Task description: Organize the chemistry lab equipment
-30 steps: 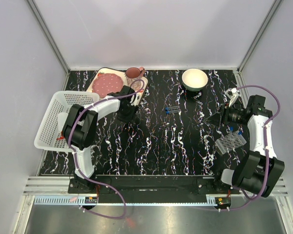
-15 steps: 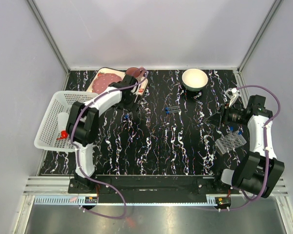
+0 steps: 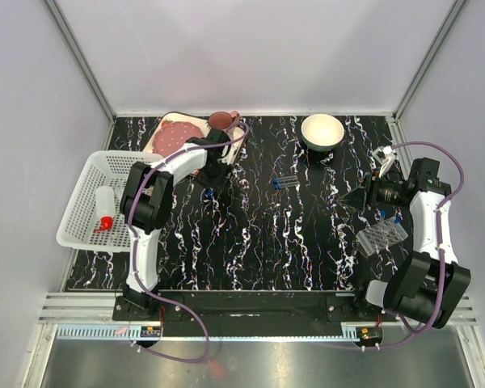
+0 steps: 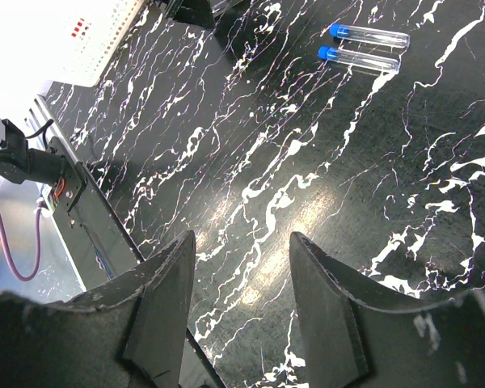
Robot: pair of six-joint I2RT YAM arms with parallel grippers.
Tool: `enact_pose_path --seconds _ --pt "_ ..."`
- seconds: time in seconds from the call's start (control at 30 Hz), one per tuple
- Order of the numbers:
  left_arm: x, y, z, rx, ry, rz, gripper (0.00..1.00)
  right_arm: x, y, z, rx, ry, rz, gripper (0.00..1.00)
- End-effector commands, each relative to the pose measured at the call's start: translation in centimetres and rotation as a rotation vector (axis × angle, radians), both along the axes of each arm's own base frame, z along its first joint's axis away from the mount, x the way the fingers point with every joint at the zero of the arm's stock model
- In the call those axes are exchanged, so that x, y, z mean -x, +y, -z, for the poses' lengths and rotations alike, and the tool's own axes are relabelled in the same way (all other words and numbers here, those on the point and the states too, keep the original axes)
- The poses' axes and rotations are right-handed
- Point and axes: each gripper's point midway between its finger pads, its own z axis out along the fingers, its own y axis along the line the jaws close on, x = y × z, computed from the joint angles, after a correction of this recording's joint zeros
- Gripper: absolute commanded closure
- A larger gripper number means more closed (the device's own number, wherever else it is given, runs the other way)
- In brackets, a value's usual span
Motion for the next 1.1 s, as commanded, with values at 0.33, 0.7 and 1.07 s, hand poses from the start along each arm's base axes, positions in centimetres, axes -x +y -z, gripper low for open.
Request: enact_pose_path --seconds 0.33,0.7,1.07 --pt "0.4 -1.4 0.8 0.092 0.041 -0.006 0.76 0.2 0.5 -1.0 -0.007 -0.054 -0.027 0.44" --pt "8.0 -7.2 -3.3 0.438 0.069 0.037 0.96 3.9 2.4 -2.9 0.019 -0.200 -0.201 0.41" --pt "21.7 -17.4 -12.1 1.031 0.379 0.345 0.96 8.2 7.7 -4.1 0.199 -0.529 -0.678 0.00"
